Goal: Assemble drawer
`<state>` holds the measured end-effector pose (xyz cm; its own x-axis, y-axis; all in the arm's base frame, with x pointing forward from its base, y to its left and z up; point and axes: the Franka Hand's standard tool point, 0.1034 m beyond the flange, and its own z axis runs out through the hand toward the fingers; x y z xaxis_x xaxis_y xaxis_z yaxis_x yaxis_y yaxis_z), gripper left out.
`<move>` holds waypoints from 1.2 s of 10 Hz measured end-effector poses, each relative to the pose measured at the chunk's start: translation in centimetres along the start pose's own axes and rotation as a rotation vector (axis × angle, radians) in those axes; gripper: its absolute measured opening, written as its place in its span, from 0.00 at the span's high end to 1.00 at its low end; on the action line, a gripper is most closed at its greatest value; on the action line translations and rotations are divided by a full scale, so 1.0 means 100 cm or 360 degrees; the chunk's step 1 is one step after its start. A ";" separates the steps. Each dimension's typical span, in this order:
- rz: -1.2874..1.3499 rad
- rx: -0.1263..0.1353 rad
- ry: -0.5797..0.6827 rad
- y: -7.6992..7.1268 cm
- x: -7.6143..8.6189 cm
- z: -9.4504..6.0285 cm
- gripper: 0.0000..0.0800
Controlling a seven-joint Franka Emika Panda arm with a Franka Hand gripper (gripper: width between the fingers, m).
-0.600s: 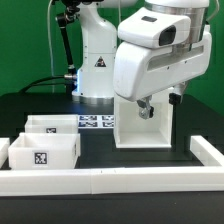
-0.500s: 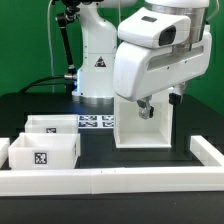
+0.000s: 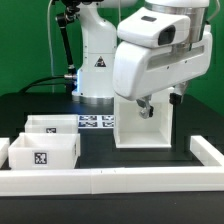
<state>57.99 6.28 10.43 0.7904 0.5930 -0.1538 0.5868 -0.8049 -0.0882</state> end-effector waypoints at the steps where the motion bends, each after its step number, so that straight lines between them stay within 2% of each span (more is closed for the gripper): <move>1: 0.0007 -0.0013 0.0021 -0.006 -0.009 0.000 0.19; 3: 0.0174 -0.0039 0.0094 -0.016 -0.016 0.004 0.19; 7: 0.0576 -0.0013 0.0098 -0.018 -0.014 0.004 0.19; 9: 0.0938 -0.0012 0.0097 -0.036 -0.021 -0.001 0.19; 12: 0.0902 -0.0039 0.0113 -0.059 -0.037 -0.018 0.19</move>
Offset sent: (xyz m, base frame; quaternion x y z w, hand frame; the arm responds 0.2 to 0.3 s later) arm 0.0000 0.0000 0.0000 0.0000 0.0000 0.1296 0.9916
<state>51.96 8.87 13.30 0.9922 0.0695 -0.1037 0.0710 -0.9974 0.0115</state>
